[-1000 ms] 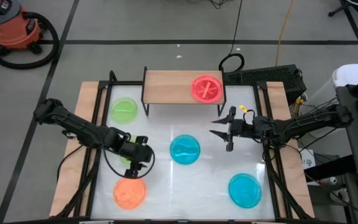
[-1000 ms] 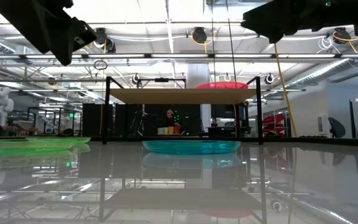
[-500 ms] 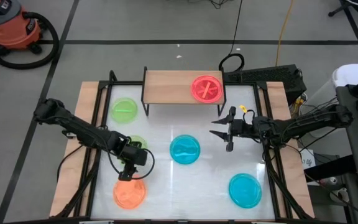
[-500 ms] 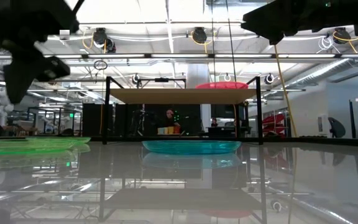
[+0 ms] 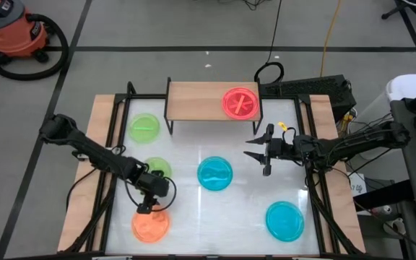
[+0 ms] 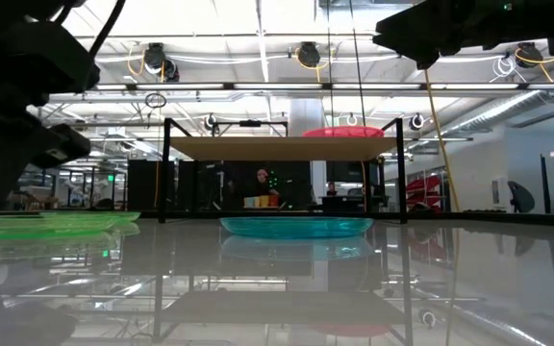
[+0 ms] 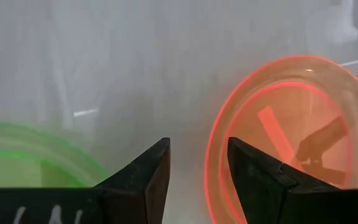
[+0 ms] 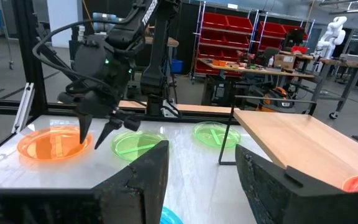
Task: Place and stack plates onto a shelf
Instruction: Stack the orange plate on top of the orange plate on the shelf
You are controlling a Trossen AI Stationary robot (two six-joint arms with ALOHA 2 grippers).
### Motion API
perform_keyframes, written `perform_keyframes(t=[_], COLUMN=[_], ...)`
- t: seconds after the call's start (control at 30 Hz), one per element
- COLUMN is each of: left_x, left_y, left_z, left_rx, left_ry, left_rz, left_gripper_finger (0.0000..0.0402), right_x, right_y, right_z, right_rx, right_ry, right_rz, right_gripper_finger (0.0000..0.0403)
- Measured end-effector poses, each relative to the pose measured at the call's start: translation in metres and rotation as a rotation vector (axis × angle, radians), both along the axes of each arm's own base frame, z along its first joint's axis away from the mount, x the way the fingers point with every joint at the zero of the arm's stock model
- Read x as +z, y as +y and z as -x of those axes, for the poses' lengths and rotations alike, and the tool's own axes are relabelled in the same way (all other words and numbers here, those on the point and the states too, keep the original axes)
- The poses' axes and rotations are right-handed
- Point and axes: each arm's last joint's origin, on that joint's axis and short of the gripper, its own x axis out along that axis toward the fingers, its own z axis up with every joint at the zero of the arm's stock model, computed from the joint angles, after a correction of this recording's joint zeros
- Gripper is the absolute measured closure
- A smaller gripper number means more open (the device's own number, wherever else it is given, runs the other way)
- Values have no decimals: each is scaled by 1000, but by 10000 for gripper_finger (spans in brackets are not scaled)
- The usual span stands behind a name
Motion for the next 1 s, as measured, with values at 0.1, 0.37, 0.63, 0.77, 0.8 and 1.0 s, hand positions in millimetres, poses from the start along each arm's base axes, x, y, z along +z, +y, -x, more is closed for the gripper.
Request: perform_keyframes(t=[0.1,0.37,0.63,0.77,0.8,1.0], left_x=[-1,-8,-24,-23,-23,-22], left_y=[-2,-3,-7,-7,-6,-7], left_z=[0,-2,-6,-6,-5,-6], left_rx=[-10,-5,-15,-28,-35,-53], left_ry=[-25,-5,60,52,47,35], left_rz=[11,-17,-34,-37,-39,-44], left_gripper_finger=[236,236,236,249,259,345], right_x=[0,0,0,0,0,0], right_y=[0,0,0,0,0,0], right_z=[0,0,0,0,0,0], right_rx=[-1,-1,-1,-1,-1,-1], right_ry=[0,-2,2,2,2,2], right_rz=[1,-15,-18,-17,-17,-18], right_gripper_finger=[236,236,236,236,236,236])
